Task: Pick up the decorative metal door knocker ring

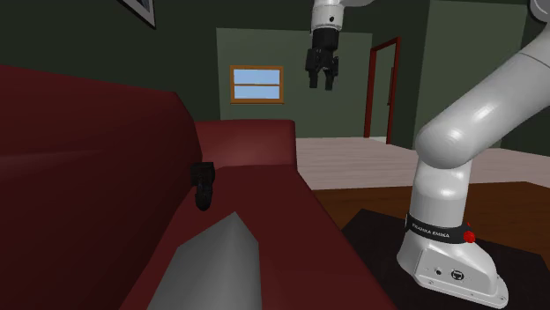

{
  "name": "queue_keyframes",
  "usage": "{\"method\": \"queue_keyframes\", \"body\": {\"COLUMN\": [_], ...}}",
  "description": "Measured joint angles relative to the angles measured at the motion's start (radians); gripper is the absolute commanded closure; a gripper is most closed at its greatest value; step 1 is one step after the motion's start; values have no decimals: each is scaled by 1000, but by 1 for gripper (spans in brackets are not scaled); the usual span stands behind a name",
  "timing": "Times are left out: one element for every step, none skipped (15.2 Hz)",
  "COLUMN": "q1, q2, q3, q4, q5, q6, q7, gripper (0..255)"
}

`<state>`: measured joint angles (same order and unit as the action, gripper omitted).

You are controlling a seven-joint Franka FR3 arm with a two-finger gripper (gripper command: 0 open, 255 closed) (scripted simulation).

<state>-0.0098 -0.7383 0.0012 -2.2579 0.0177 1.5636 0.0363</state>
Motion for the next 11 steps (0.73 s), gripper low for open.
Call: {"method": "queue_keyframes", "body": {"q1": [0, 1, 0, 2, 3, 4, 4, 3, 2, 1, 2], "q2": [0, 10, 28, 44, 63, 89, 108, 136, 167, 198, 223], "q3": [0, 9, 21, 41, 58, 77, 94, 110, 127, 142, 160], "q4": [0, -2, 0, -7, -7, 0, -1, 2, 11, 22, 22], "q5": [0, 5, 12, 22, 31, 39, 47, 53, 58, 62, 67], "q6": [0, 10, 26, 46, 63, 80, 99, 122, 142, 160, 182], "q7": [0, 14, 34, 63, 91, 121, 149, 177, 205, 232, 263], "gripper": [0, 0, 0, 0, 0, 0, 0, 0, 0, 0, 0]}}
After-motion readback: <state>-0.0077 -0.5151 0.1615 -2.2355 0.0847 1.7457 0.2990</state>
